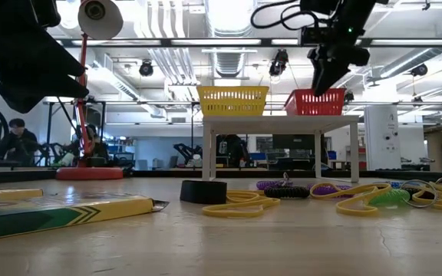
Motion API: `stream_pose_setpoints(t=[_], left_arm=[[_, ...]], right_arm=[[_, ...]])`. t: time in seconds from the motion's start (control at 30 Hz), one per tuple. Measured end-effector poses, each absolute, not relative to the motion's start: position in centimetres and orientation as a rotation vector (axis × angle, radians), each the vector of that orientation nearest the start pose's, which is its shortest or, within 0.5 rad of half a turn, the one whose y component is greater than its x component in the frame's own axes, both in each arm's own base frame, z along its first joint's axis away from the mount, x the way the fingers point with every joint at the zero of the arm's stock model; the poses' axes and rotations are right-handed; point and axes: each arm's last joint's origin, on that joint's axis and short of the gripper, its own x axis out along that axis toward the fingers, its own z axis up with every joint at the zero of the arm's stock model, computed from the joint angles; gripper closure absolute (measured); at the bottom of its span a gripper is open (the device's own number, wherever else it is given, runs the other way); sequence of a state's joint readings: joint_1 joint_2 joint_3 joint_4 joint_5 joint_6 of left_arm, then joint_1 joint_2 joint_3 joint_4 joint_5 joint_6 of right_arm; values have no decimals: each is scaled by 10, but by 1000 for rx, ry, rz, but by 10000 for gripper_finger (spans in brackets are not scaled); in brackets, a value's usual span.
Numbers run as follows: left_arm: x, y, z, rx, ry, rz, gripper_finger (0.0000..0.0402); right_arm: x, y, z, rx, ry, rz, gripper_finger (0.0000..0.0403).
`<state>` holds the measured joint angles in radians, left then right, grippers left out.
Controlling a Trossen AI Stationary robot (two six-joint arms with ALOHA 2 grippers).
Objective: Pick & Place Office Desk Supplies
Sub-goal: Put the red bin on the shelf, then put the blue spring keychain into the red bin on the shelf
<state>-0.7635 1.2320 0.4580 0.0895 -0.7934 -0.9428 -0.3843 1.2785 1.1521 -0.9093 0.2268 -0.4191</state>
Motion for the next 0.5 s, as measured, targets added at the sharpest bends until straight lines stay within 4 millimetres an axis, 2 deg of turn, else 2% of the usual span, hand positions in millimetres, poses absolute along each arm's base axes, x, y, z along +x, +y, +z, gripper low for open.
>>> stream_pose_setpoints(t=[0.17, 0.27, 0.37, 0.5], left_arm=[[171, -136, 168, -443, 420, 246, 223], [171, -136, 168, -442, 421, 246, 223], [171, -135, 167, -436, 425, 248, 223], [171, -135, 167, -435, 426, 248, 222]], right_arm=[[226, -95, 319, -283, 1095, -340, 240], [229, -86, 335, -242, 1044, -351, 239], [236, -65, 348, -177, 966, -341, 244], [244, -20, 356, -104, 892, -263, 256]])
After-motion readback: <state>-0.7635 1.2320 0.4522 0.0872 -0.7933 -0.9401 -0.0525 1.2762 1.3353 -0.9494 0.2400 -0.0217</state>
